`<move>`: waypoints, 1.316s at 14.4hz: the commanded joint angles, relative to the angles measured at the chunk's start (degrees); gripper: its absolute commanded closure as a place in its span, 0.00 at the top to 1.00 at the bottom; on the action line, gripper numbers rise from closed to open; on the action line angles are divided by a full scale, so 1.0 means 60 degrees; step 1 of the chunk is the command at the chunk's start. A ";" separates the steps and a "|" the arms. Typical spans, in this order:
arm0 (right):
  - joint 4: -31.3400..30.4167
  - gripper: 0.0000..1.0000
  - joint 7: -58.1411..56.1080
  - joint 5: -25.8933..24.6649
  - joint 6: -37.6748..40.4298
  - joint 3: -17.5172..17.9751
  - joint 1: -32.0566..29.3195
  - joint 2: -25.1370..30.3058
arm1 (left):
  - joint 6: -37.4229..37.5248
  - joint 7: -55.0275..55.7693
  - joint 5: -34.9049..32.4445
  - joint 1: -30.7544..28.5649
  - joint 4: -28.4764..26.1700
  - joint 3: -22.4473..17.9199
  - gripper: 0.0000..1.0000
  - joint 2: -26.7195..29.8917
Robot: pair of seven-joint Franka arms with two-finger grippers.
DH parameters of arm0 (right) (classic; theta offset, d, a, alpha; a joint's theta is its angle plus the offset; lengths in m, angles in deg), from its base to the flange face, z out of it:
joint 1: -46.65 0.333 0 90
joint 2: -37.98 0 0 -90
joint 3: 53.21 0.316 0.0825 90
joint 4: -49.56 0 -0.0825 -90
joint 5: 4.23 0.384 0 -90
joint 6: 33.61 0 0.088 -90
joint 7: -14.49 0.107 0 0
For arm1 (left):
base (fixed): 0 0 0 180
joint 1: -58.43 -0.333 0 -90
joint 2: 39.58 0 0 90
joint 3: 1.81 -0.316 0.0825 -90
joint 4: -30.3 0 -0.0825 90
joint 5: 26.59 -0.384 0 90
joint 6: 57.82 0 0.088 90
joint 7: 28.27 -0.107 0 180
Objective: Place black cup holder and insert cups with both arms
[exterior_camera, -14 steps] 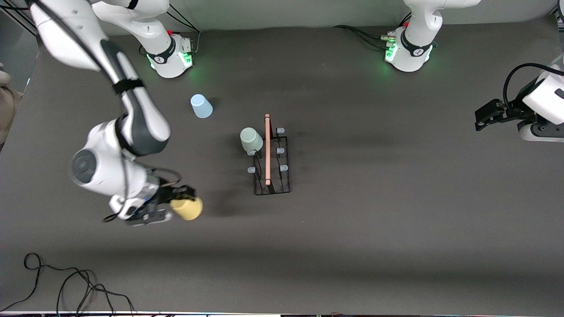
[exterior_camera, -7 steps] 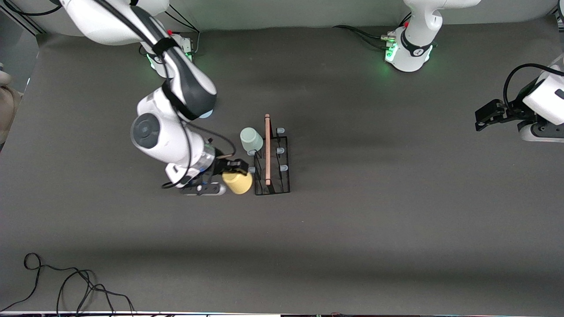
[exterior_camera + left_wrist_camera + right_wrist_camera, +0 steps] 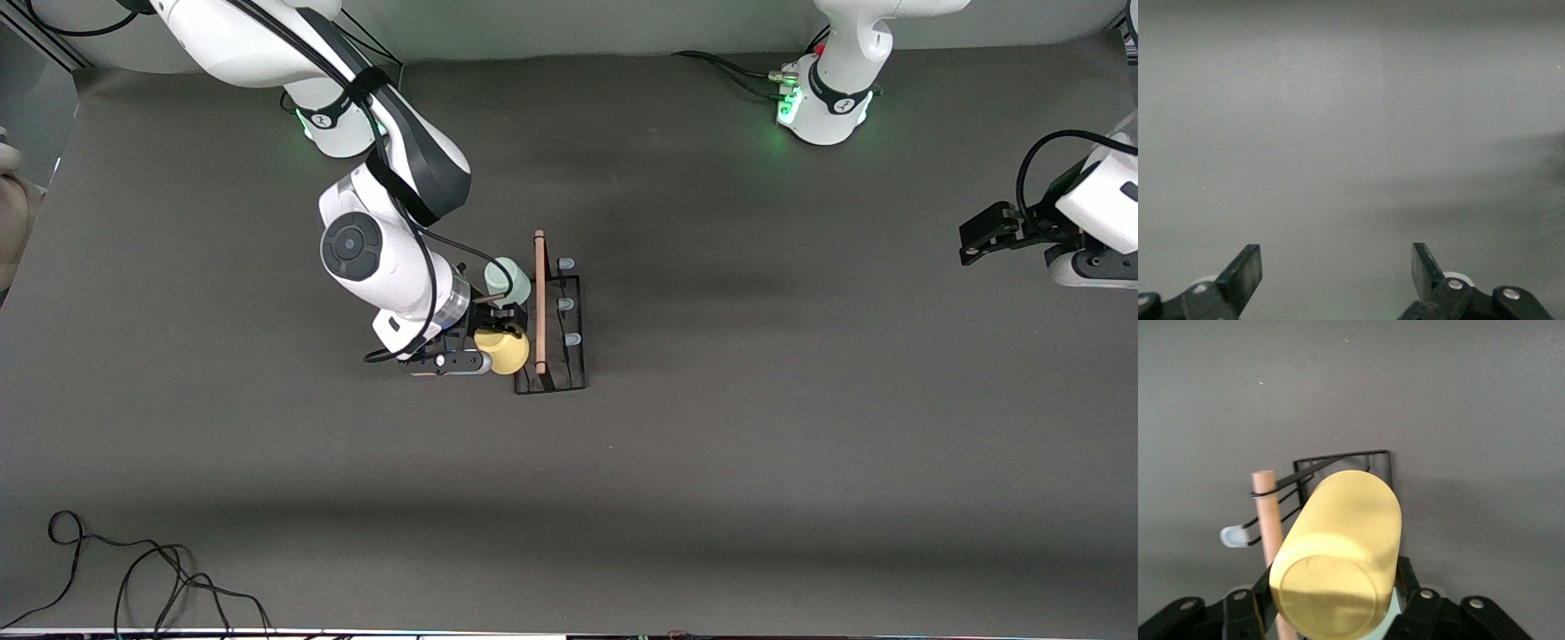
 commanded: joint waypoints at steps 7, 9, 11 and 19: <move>-0.0149 1.00 0.0295 -0.0171 -0.0318 -0.0262 0.0015 0.0321 | 0.0228 -0.0112 -0.0127 -0.0028 0.0221 0.0005 1.00 -0.0083; -0.0630 1.00 -0.0361 -0.0157 -0.0288 -0.0876 0.0059 0.1081 | 0.0228 -0.0112 -0.0127 -0.0028 0.0221 0.0005 1.00 -0.0083; -0.1187 1.00 -0.1575 -0.0084 0.0265 -0.1695 0.0015 0.1989 | 0.0228 -0.0112 -0.0127 -0.0013 0.0221 0.0005 1.00 -0.0069; -0.1600 1.00 -0.4640 -0.0201 0.2815 -0.3721 -0.0992 0.4248 | 0.0228 -0.0112 -0.0127 0.0016 0.0221 0.0005 1.00 -0.0069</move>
